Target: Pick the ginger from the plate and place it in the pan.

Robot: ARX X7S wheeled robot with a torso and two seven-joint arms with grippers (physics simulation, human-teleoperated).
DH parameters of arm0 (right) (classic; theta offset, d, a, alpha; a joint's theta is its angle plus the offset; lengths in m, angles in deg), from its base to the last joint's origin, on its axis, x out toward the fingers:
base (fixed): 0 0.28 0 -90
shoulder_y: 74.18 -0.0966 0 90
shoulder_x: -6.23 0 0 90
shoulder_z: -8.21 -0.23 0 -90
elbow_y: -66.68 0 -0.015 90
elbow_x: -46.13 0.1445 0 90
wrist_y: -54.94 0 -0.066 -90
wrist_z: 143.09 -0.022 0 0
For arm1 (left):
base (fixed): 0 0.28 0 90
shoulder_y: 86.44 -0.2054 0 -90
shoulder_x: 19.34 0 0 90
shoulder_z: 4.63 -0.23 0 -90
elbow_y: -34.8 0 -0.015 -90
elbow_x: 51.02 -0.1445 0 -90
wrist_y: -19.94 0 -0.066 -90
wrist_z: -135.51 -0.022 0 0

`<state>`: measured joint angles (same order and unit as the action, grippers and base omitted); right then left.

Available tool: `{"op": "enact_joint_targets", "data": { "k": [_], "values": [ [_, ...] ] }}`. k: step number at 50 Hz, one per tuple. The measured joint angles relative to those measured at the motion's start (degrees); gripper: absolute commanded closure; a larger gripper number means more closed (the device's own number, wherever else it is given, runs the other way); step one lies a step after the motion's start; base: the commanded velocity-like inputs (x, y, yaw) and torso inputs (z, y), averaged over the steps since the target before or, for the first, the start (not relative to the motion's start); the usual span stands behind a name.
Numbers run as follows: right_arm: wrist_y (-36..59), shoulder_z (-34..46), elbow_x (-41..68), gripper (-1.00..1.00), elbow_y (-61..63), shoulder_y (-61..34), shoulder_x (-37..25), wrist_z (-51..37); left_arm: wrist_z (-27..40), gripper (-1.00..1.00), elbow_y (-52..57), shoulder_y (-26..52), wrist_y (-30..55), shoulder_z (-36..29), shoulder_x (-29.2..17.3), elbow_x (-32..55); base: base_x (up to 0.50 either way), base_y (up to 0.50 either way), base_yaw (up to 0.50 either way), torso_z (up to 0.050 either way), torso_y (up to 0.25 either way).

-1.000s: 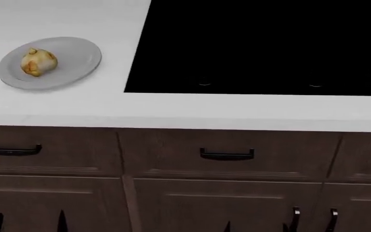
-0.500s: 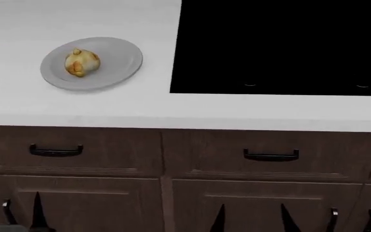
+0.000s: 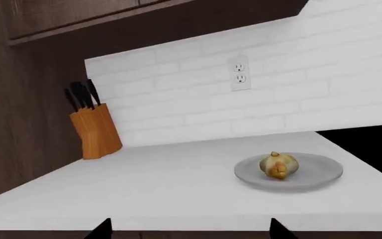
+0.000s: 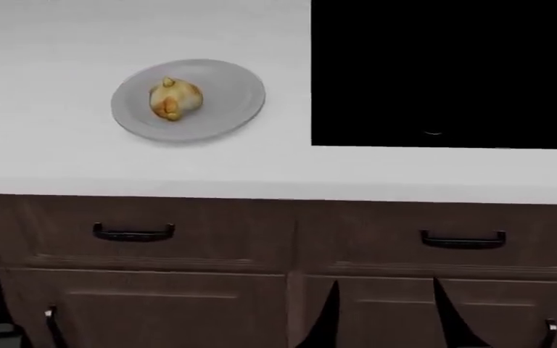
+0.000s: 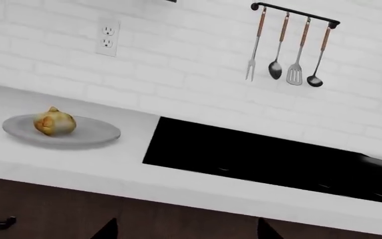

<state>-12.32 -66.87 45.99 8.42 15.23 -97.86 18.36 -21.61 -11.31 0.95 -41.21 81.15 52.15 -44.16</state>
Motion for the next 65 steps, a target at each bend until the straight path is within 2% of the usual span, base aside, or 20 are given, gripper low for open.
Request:
{"op": "enact_joint_targets", "data": {
  "k": [44, 65],
  "values": [
    [0.24, 0.42, 1.38, -1.00, -0.12, -0.06, -1.15, -0.68, 1.17, -1.00, 1.71, -0.40, 0.59, -0.63, -1.25, -0.26, 0.12, 0.18, 0.00, 0.000, 0.000],
    [-0.62, 0.31, 1.85, -1.00, -0.51, 0.07, -1.65, -1.15, 1.71, -1.00, 1.43, -0.15, 0.41, -1.36, -1.47, -0.59, 0.17, 0.05, 0.00, 0.000, 0.000]
  ]
}}
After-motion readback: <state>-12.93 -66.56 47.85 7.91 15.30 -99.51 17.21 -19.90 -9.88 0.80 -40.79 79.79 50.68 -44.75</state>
